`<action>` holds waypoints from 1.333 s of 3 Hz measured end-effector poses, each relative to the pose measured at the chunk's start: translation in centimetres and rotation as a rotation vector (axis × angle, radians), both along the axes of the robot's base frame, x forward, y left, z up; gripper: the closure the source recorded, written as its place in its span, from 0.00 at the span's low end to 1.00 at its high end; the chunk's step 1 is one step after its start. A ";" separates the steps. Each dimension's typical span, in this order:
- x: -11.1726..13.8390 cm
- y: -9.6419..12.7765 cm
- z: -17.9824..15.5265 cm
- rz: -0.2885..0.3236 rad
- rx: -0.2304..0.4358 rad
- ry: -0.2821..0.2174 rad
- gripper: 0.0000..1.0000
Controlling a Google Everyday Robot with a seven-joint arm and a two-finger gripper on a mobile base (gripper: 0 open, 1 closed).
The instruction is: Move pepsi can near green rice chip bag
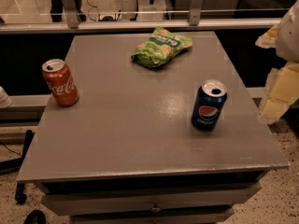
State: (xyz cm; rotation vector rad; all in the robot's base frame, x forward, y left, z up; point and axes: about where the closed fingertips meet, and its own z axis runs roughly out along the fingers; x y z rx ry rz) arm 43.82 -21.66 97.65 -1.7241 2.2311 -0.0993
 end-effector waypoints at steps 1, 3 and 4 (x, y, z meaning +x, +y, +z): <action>0.0 0.0 0.0 0.000 0.000 0.000 0.00; -0.9 -1.1 -2.8 -0.126 0.224 -0.024 0.00; -0.5 -1.3 -5.1 -0.210 0.429 -0.063 0.00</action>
Offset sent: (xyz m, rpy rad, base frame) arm -0.0145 -0.0260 -0.0279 0.2837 -0.0086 -0.1778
